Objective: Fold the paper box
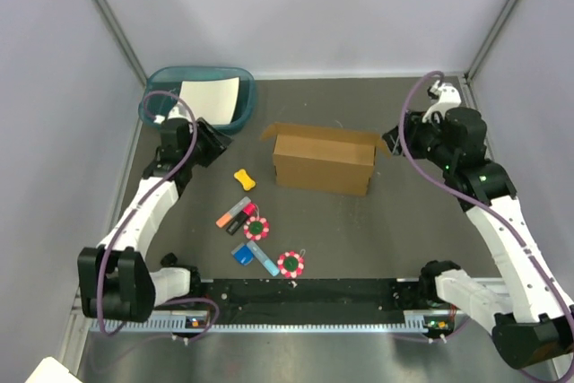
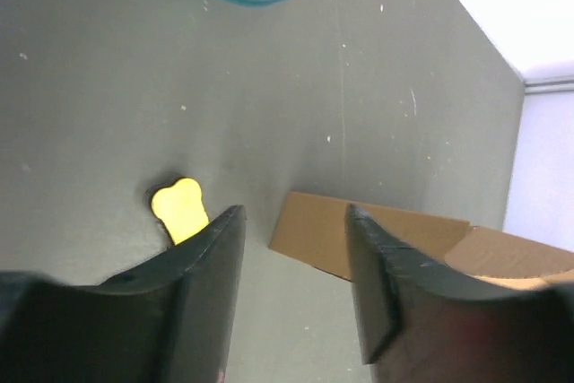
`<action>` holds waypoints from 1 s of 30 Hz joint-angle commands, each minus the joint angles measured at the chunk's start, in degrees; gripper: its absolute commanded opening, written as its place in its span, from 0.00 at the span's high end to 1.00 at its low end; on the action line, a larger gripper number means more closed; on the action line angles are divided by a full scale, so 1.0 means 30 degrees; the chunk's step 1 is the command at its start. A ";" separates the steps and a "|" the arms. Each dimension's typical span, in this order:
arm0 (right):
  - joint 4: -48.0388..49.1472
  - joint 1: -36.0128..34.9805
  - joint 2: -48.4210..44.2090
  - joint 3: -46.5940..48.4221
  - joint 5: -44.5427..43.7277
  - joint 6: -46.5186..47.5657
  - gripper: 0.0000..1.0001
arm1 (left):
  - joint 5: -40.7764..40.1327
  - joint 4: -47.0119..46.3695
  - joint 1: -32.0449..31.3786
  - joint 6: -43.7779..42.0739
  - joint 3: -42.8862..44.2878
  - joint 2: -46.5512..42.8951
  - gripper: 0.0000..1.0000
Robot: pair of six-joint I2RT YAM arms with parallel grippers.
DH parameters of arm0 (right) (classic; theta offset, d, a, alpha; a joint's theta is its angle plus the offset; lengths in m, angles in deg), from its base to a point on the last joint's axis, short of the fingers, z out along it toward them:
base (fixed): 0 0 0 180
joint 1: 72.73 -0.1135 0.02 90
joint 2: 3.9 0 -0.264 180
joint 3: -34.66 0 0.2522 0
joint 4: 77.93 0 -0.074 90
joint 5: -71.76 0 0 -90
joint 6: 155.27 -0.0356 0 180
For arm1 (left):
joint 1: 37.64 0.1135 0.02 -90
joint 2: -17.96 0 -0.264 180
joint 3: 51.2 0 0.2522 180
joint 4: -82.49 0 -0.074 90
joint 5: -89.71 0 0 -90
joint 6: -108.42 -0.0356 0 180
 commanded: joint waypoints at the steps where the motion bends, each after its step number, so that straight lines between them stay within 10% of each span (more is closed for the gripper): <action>1: -0.0210 -0.0388 0.0557 -0.0266 0.0117 0.1868 0.46 | -0.2584 -0.2233 0.0287 0.0624 -0.0619 -0.2327 0.27; 8: -0.0211 -0.0417 0.1613 -0.0471 -0.0174 0.1692 0.46 | -0.1888 -0.4487 0.0639 0.0948 -0.0267 -0.3181 0.06; 18: -0.0122 -0.0534 0.2755 -0.0736 -0.0760 0.1634 0.48 | 0.2124 -0.8005 0.0639 0.0363 -0.0327 -0.2304 0.35; 30: -0.0093 -0.0564 0.3665 -0.0531 -0.1171 0.1312 0.52 | 0.7162 -1.0666 0.0551 -0.2889 -0.0706 -0.0370 0.21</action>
